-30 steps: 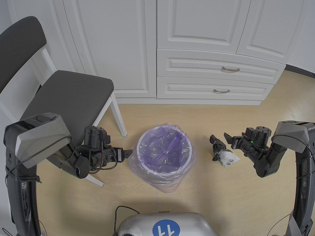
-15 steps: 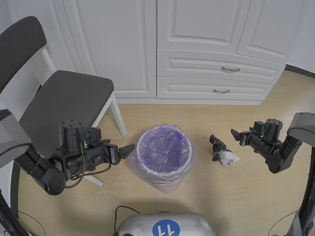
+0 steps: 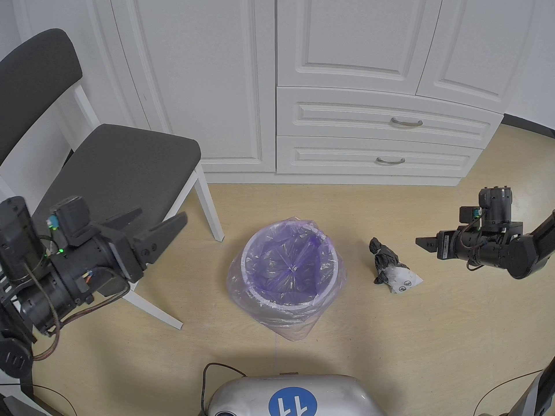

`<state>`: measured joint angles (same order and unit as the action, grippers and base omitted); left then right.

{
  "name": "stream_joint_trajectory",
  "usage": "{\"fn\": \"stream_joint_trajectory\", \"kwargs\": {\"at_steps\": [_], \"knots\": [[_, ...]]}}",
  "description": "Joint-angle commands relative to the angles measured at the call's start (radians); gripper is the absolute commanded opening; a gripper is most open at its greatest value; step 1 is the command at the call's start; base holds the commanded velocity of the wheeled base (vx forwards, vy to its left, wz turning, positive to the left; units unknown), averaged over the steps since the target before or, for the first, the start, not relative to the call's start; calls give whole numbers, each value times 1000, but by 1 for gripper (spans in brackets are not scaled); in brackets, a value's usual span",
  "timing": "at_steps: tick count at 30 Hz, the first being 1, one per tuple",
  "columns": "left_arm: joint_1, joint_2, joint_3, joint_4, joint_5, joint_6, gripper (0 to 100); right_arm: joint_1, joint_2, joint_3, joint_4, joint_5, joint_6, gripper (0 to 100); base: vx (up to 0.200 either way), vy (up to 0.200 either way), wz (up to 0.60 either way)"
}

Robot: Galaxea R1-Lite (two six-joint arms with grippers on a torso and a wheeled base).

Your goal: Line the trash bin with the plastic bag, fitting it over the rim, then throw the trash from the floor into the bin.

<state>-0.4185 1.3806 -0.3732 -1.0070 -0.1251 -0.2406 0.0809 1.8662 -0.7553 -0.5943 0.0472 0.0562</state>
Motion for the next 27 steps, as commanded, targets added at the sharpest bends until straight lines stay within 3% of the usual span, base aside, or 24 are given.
{"fn": "stream_joint_trajectory", "kwargs": {"at_steps": [1, 2, 4, 6, 7, 11, 14, 17, 21, 27], "knots": [[72, -322, 60, 136, 7, -8, 100, 2, -25, -282, 324, -6, 100, 100, 0, 0, 0], [72, -322, 60, 136, 7, -8, 100, 2, -25, -282, 324, -6, 100, 100, 0, 0, 0], [138, -374, 8, 243, 1, 0, 100, -18, 117, -480, 465, -12, 120, 100, 0, 0, 0], [182, -388, -26, 283, 5, 15, 100, -36, 185, -562, 522, -12, 113, 100, 0, 0, 0], [244, -410, -56, 318, 5, 35, 100, -44, 258, -641, 567, -6, 99, 100, 0, 0, 0], [372, -433, -72, 380, -1, 83, 100, -44, 456, -779, 585, -12, 94, 100, 0, 0, 0], [380, -437, -64, 386, 1, 113, 100, -47, 547, -815, 544, -7, 96, 100, 0, 0, 0], [379, -420, -73, 373, -2, 182, 100, -79, 749, -923, 358, -9, 106, 100, 0, 0, 0], [366, -417, -90, 367, -1, 215, 100, -102, 889, -989, 232, 0, 119, 100, 0, 0, 0], [343, -439, -82, 369, -2, 219, 100, -118, 1039, -1156, 202, 2, 137, 100, 0, 0, 0]]}}
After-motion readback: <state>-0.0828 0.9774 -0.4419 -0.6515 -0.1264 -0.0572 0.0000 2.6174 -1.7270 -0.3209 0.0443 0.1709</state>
